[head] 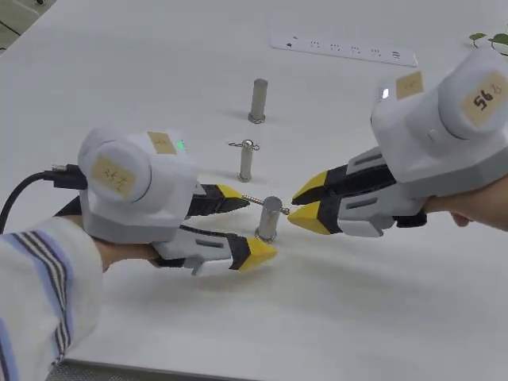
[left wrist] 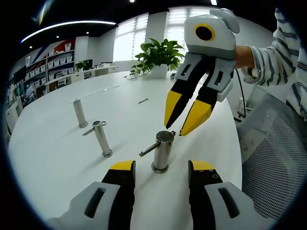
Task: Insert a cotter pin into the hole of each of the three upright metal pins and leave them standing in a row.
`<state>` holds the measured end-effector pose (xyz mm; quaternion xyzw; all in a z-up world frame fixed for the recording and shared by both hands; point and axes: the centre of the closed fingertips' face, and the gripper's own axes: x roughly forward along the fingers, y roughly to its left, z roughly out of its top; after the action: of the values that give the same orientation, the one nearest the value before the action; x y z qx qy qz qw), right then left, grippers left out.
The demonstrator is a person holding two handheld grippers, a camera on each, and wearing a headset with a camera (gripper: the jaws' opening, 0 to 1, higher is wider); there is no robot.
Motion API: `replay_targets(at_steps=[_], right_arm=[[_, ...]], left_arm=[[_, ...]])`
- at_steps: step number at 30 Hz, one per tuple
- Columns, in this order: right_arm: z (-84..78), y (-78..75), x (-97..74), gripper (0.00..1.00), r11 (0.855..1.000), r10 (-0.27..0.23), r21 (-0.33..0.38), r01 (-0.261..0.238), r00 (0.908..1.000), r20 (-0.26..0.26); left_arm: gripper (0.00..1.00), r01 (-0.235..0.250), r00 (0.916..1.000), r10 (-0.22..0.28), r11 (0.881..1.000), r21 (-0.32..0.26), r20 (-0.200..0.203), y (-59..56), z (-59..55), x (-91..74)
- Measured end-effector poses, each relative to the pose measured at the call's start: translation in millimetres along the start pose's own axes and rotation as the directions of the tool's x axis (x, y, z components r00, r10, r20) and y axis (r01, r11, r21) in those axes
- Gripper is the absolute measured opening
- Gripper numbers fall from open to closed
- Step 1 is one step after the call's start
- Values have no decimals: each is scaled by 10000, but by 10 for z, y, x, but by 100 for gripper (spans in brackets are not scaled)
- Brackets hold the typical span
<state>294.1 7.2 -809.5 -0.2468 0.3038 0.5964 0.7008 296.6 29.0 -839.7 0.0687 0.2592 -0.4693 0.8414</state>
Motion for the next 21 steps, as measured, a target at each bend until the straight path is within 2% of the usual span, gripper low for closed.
replay_targets(at_steps=[3,5,8,13,18,20,21], right_arm=[[3,11,17,14,9999,-1,103,0,9999,111],[3,21,39,14,9998,36,181,-39,9999,148],[19,8,63,16,9996,-74,263,67,9997,247],[66,-13,103,19,9986,-240,482,215,9983,524],[76,7,153,19,9978,-256,629,215,9976,639],[87,5,171,19,9968,-289,763,232,9968,740],[91,4,178,19,9964,-299,810,236,9965,776]], left_arm=[[51,43,10000,-44,10000,-34,-85,-14,-38,-56],[59,50,9999,-49,10000,21,-160,-26,-53,-92],[73,-78,9998,74,9997,-218,-175,-25,-58,-148],[93,-403,9991,405,9989,230,-82,-12,-44,-233],[100,-635,9980,634,9979,-105,-62,19,-44,-286],[100,-671,9977,672,9974,-246,64,25,-22,-304],[100,-673,9973,679,9975,-210,283,15,21,-322]])
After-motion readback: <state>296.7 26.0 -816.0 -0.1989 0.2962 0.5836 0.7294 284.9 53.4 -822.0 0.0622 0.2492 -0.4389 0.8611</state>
